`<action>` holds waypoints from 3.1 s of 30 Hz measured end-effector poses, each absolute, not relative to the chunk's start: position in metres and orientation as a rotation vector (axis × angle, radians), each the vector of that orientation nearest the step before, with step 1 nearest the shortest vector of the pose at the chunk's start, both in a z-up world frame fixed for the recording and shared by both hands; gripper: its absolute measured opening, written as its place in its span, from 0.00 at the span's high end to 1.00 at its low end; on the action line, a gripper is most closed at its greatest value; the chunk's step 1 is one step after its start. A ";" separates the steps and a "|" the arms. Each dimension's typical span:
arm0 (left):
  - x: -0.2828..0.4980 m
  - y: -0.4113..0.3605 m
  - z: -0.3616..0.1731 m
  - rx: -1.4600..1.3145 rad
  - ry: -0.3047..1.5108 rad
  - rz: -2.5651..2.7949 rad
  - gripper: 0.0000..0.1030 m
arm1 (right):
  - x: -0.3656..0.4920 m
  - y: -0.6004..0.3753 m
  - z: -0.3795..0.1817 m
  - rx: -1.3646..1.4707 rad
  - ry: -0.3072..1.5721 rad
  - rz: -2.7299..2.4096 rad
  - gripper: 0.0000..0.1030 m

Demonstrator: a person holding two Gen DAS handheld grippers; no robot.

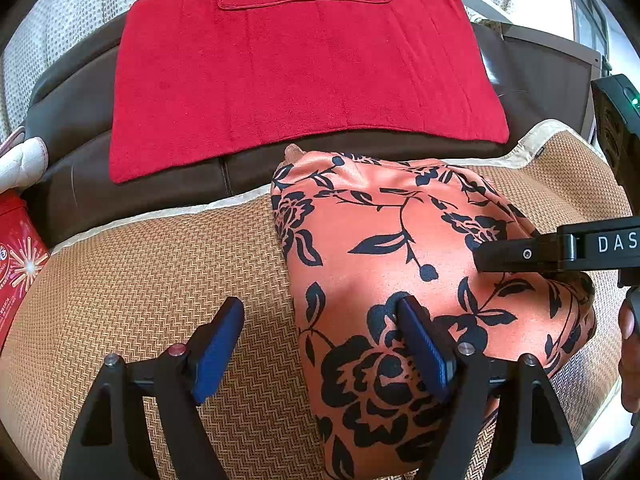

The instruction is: Fold small clothes

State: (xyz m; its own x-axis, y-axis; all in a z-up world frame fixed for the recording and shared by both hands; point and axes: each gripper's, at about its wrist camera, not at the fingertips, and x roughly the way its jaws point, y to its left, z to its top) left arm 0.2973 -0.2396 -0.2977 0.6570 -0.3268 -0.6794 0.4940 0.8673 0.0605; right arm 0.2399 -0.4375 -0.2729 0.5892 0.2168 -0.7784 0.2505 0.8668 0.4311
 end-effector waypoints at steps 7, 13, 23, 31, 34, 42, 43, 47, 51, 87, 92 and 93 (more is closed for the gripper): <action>0.297 -0.239 -0.297 0.250 0.716 -0.470 0.23 | 0.240 -0.437 -0.273 0.542 0.953 -0.021 0.51; 0.297 -0.239 -0.298 0.250 0.715 -0.470 0.23 | 0.240 -0.438 -0.273 0.543 0.952 -0.021 0.51; 0.297 -0.239 -0.298 0.250 0.716 -0.470 0.23 | 0.240 -0.437 -0.273 0.544 0.951 -0.022 0.51; 0.297 -0.239 -0.298 0.250 0.715 -0.471 0.23 | 0.240 -0.437 -0.273 0.544 0.950 -0.023 0.51; 0.297 -0.239 -0.298 0.249 0.716 -0.471 0.23 | 0.240 -0.437 -0.273 0.544 0.950 -0.023 0.51; 0.297 -0.240 -0.298 0.249 0.715 -0.471 0.23 | 0.240 -0.438 -0.273 0.544 0.949 -0.022 0.51; 0.297 -0.239 -0.298 0.249 0.716 -0.470 0.23 | 0.240 -0.438 -0.273 0.544 0.949 -0.022 0.51; 0.297 -0.239 -0.298 0.249 0.716 -0.471 0.23 | 0.239 -0.438 -0.273 0.544 0.947 -0.018 0.51; 0.297 -0.241 -0.298 0.247 0.717 -0.471 0.23 | 0.240 -0.438 -0.273 0.546 0.944 -0.008 0.51; 0.335 -0.229 -0.301 -0.067 0.871 -0.545 0.20 | 0.174 -0.539 -0.252 0.756 0.670 -0.132 0.31; 0.335 -0.227 -0.298 -0.091 0.862 -0.551 0.20 | 0.170 -0.559 -0.264 0.826 0.695 -0.126 0.31; 0.335 -0.226 -0.297 -0.096 0.857 -0.550 0.20 | 0.171 -0.558 -0.266 0.826 0.706 -0.123 0.31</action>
